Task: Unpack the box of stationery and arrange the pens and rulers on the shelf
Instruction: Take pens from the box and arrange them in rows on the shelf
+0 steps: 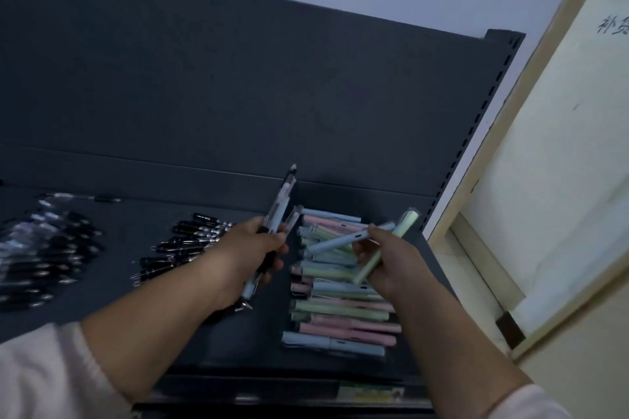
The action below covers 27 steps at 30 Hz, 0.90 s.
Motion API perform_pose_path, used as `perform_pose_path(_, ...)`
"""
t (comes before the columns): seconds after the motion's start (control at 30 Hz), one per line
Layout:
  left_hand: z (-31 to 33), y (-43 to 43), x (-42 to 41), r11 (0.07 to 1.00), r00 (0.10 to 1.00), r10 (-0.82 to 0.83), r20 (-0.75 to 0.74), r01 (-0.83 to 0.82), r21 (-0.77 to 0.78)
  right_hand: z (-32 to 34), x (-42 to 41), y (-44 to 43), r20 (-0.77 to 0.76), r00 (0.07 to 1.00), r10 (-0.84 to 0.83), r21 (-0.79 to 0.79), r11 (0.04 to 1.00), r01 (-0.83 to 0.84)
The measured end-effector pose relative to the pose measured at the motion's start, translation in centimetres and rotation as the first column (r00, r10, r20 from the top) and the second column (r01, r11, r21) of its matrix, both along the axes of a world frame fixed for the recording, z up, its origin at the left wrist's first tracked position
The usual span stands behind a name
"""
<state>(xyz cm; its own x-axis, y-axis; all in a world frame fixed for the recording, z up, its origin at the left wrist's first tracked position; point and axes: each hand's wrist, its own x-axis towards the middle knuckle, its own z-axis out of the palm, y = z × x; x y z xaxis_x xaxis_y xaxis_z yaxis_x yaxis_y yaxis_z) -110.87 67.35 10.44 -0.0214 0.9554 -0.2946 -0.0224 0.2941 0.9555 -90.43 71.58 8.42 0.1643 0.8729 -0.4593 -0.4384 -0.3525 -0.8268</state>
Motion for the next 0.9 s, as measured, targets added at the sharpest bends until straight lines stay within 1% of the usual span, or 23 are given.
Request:
perform_pose_path(0.2,0.4,0.9,1.7,0.999,0.999,-0.030,-0.012,0.030,0.011,-0.3,1.4,0.2,0.084,0.994,0.064,0.053,0.996,-0.068)
perform_pose_path(0.27,0.4,1.0,1.9,0.999,0.999,-0.042,-0.014,0.042,0.014,0.2,1.7,0.2,0.058,0.995,0.087,0.058,0.994,-0.090)
perform_pose_path(0.37,0.5,1.2,1.9,0.999,0.999,-0.044,-0.019,0.044,0.014,0.8,1.8,0.3,-0.049,0.991,0.125,0.060,0.991,-0.122)
perform_pose_path(0.43,0.4,1.4,1.8,0.999,0.999,-0.036,-0.016,0.036,0.013,0.8,1.8,0.5,-0.046,0.989,0.142,0.068,0.988,-0.138)
perform_pose_path(0.57,0.2,1.5,1.6,1.000,1.000,-0.026,-0.016,0.026,0.013,0.1,1.9,1.2,0.116,0.985,0.125,0.082,0.988,-0.134)
perform_pose_path(0.67,0.1,1.5,1.4,1.000,1.000,-0.025,-0.015,0.025,0.009,-0.2,2.0,1.1,0.296,0.950,0.103,0.076,0.988,-0.131)
perform_pose_path(0.73,0.0,1.5,1.4,1.000,1.000,-0.023,-0.013,0.023,0.005,-0.3,2.3,1.1,0.401,0.914,0.058,0.087,0.991,-0.101)
perform_pose_path(0.77,0.0,1.6,1.4,1.000,1.000,-0.024,-0.010,0.024,0.003,-0.3,2.5,1.2,0.473,0.881,0.030,0.092,0.992,-0.083)
perform_pose_path(0.8,0.0,1.6,1.5,1.000,1.000,-0.028,-0.008,0.028,0.002,-0.4,2.8,1.3,0.563,0.827,0.003,0.099,0.993,-0.071)
perform_pose_path(0.87,0.0,1.6,1.5,0.999,0.999,-0.035,-0.009,0.035,0.000,-0.4,3.0,1.6,0.741,0.670,-0.051,0.142,0.986,-0.082)
perform_pose_path(0.9,0.0,1.6,1.6,0.999,0.999,-0.039,-0.009,0.039,-0.002,-0.4,3.0,1.7,0.808,0.585,-0.071,0.169,0.979,-0.114)
